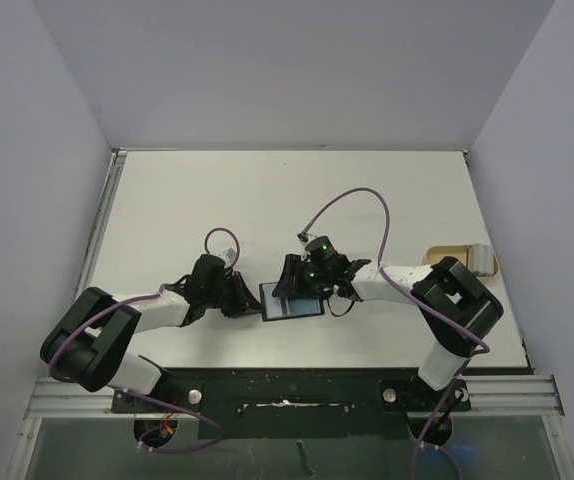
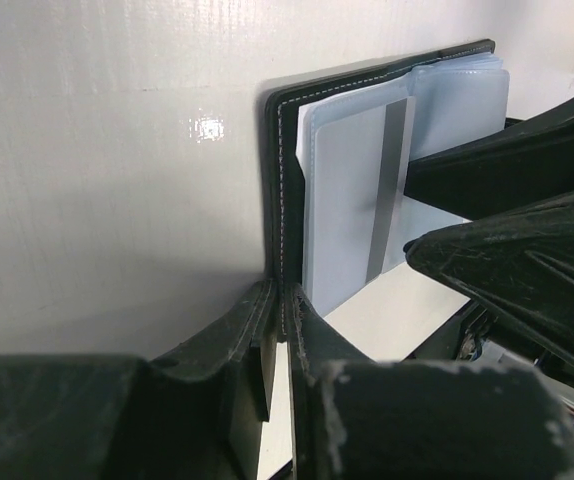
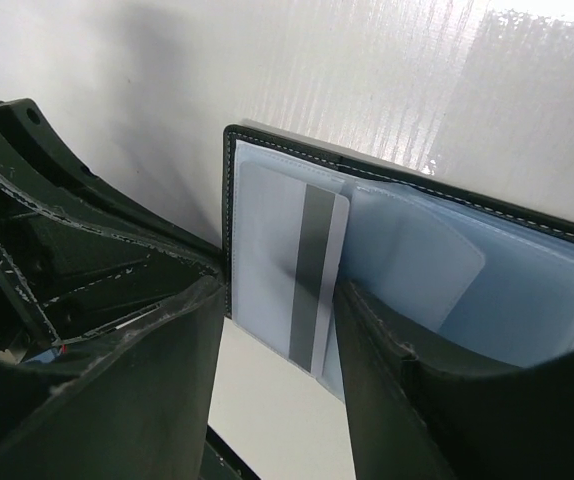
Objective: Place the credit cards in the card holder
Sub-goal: Insert the credit card into the card holder.
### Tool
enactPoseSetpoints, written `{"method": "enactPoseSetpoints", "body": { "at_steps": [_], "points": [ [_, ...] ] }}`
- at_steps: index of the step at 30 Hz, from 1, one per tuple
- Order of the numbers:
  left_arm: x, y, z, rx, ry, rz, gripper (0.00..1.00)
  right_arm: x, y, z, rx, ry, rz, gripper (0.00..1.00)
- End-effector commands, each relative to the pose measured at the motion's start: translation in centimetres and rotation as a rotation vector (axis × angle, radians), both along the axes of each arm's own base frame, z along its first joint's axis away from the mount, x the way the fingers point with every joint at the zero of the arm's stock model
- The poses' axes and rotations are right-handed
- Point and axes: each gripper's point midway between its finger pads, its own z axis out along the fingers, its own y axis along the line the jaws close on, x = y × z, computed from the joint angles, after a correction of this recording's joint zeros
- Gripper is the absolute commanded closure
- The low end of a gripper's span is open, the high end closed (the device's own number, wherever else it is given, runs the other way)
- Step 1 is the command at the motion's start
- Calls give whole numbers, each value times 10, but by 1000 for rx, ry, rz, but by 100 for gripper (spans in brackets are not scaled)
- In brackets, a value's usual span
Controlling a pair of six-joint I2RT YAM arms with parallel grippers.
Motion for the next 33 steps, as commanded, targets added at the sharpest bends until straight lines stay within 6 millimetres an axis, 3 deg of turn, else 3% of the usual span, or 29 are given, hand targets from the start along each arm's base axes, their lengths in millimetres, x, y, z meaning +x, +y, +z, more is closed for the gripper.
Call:
{"method": "enactPoseSetpoints", "body": {
  "at_steps": [1,8,15,28,33],
  "points": [
    [1,-2,1,-9,-17,0,91,-9,15,5,64,14,28,54],
    [4,1,7,12,-29,10,91,-4,1,5,-20,-19,10,58],
    [11,7,24,26,-73,37,87,4,-29,13,-152,-82,-43,52],
    [17,-3,56,-33,-139,10,82,8,-53,1,-278,-110,-67,52],
    [15,-2,64,-39,-159,2,81,16,-68,10,-370,-140,-94,52]
  ]
}}
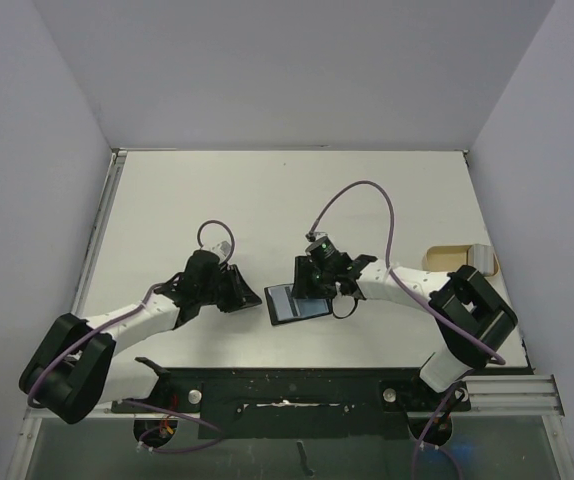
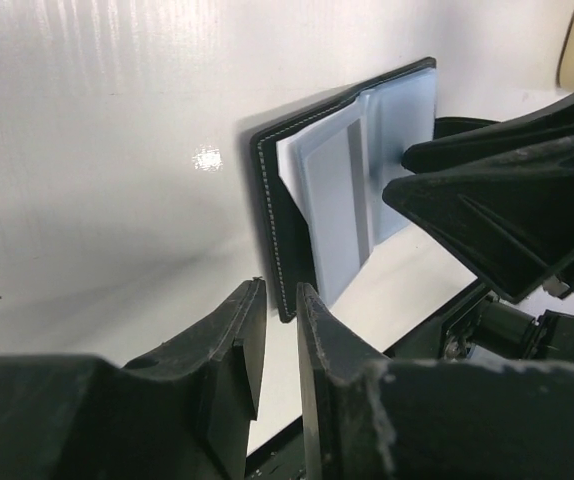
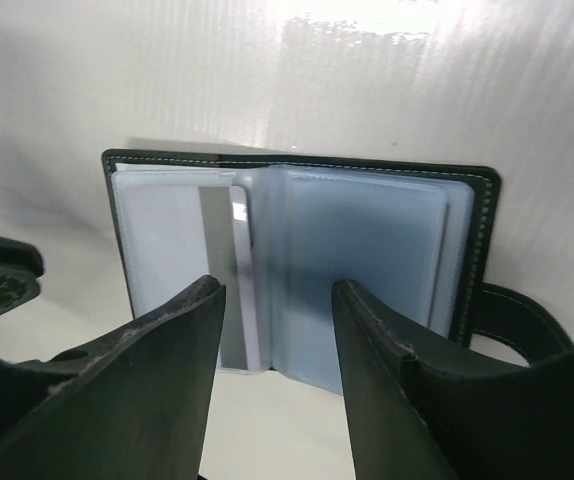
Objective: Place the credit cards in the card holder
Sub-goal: Insert the credit card into the card holder, then pick up the credit card from the storage box.
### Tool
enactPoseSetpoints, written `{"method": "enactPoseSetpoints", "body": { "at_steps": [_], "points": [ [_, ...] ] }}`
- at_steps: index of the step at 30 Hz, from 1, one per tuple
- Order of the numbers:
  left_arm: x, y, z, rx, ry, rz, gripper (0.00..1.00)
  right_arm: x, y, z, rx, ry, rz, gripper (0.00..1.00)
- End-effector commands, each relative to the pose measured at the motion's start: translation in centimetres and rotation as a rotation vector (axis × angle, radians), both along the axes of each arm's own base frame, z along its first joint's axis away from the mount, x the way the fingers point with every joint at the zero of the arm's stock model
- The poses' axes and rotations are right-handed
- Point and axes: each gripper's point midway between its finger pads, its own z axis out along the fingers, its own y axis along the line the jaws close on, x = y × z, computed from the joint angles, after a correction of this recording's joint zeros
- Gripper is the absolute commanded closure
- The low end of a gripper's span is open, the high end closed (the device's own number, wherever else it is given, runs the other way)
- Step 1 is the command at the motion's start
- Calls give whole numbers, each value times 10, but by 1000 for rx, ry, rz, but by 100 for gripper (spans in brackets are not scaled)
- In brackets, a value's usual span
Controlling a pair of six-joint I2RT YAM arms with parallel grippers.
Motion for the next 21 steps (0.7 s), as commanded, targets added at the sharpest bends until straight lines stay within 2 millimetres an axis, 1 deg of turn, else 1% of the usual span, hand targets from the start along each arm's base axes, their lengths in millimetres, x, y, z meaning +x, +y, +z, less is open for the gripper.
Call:
{"method": "enactPoseSetpoints", "body": {
  "at_steps": [1,5,7,9,11,12,13,16,19,21],
  "points": [
    [10,-8,31,-42,-92,-32,81,15,-21,18,-116,-79,-32,52],
    [8,-9,35,-42,-100,-54,78,23,-27,38,-154,-122,-13,51],
    [7,-9,39,-38,-110,-72,76,32,-38,46,-195,-145,-24,51],
    [6,-9,43,-39,-130,-88,73,42,-52,56,-229,-169,-37,51],
    [5,-11,50,-54,-150,-104,65,56,-76,67,-294,-200,-83,50],
    [5,-12,55,-61,-160,-115,54,62,-89,73,-328,-209,-107,50],
    [3,-14,61,-72,-169,-132,49,67,-104,78,-363,-215,-130,50],
    [0,-17,76,-89,-192,-174,44,81,-150,94,-479,-239,-205,48],
    [-3,-20,93,-106,-215,-213,34,91,-203,107,-619,-246,-294,47],
    [-8,-22,105,-116,-232,-258,32,97,-236,111,-693,-239,-349,46]
  ]
}}
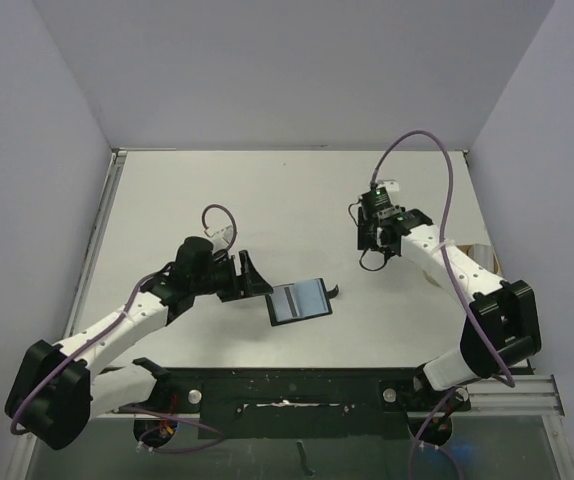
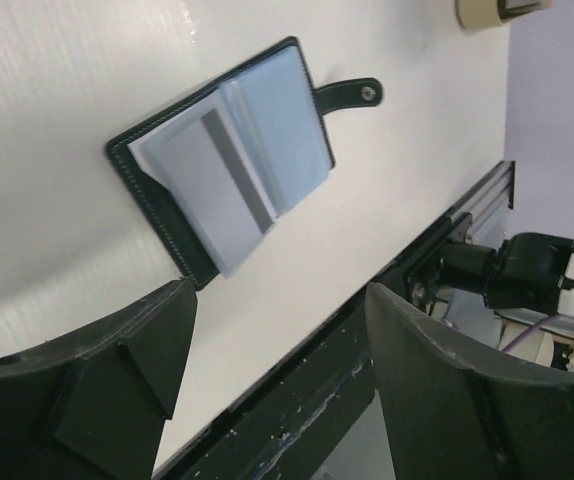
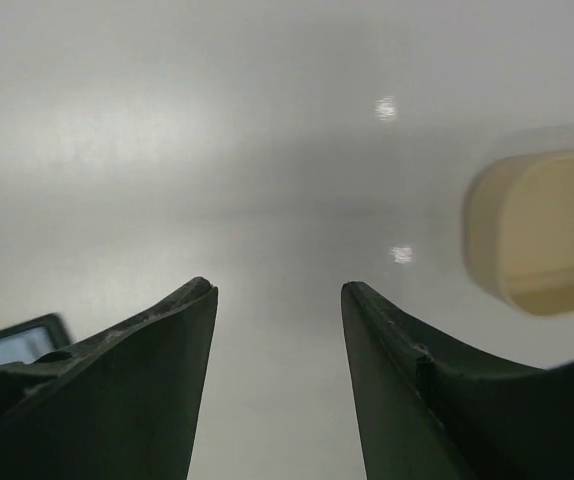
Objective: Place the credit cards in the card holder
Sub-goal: Pick up the credit card from the storage box.
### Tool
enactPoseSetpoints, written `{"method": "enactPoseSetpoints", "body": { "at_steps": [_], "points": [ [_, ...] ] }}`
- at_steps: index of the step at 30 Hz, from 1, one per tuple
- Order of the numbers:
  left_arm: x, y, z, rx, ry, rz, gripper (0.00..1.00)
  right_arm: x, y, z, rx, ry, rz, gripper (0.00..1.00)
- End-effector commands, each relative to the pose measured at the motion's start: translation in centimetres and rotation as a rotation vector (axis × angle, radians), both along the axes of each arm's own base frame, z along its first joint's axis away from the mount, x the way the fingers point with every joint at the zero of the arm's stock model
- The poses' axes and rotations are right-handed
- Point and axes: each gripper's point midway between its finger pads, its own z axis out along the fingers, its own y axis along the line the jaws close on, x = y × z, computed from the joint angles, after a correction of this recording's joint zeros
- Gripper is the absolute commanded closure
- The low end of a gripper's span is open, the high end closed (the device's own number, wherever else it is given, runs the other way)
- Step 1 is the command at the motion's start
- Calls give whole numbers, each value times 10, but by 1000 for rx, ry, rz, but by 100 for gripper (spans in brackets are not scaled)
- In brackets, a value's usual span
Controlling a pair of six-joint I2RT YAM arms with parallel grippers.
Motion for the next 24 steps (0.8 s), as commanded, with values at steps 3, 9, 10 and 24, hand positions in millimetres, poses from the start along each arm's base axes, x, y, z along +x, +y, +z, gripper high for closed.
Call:
{"method": "enactPoseSetpoints", "body": {
  "at_steps": [3,9,10,24],
  "points": [
    [-4,-10,60,-28,-138,-166,30,10,-116,30,-300,-6,-195,46],
    [-12,-4,62,10,-153,-219,29,11,-174,32,-410,49,-315,46],
    [-12,-4,60,8,-151,-221,29,10,-182,30,-429,65,-329,46],
    [-24,1,58,-2,-145,-251,28,2,-260,0,-495,195,-447,42]
  ]
}}
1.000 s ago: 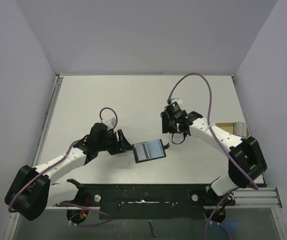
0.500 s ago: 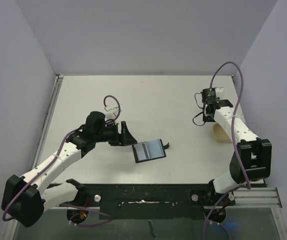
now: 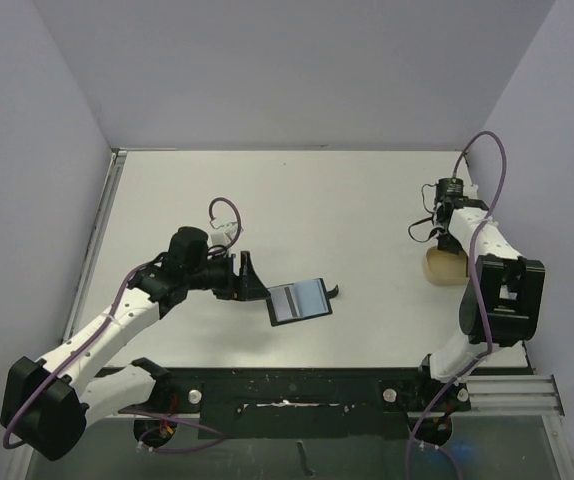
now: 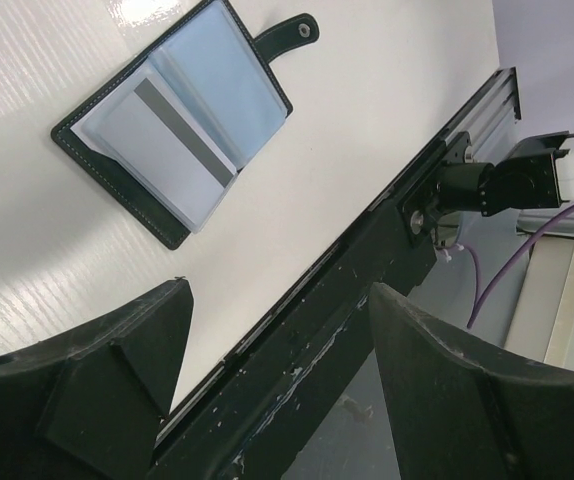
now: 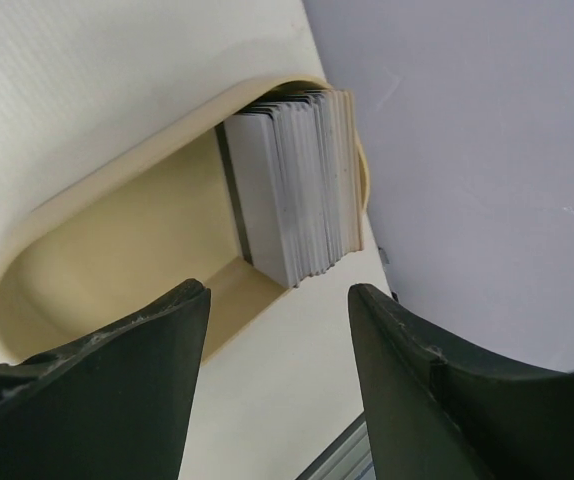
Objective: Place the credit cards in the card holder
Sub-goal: Pick up the credit card from the storage box.
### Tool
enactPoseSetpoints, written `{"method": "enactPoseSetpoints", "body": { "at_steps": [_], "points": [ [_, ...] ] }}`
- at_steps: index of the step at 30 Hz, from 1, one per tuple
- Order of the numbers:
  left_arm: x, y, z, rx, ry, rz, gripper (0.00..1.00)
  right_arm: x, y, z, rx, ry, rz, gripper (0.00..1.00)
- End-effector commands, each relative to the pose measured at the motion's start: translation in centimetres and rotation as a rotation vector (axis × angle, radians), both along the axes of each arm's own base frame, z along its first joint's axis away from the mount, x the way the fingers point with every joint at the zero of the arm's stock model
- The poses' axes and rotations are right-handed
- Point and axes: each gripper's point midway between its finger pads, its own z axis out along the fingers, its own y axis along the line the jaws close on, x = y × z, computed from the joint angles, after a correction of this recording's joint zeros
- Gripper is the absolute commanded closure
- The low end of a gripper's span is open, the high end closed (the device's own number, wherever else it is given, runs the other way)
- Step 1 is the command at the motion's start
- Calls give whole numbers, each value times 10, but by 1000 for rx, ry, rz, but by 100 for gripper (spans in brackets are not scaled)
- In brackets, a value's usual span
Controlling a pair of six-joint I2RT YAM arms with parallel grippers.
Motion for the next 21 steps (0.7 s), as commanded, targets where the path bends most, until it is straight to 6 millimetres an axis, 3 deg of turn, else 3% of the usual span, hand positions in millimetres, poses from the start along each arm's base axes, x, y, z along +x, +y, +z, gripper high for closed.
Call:
{"method": "enactPoseSetpoints", "body": {
  "at_steps": [1,7,15,21],
  "points": [
    [-3,0,11,-25,-44,-33,28,13,-21,7,-49,-29,-18,42],
    [-5,0,13,-22,-53,-36,28,18,-31,-6,-59,9,-38,44],
    [-8,-2,11,-15,-48,-50,28,4,-58,-9,-152,94,-124,47],
    [-8,-1,11,-11,-51,-46,28,2,-60,-18,-156,121,-142,50]
  ]
}}
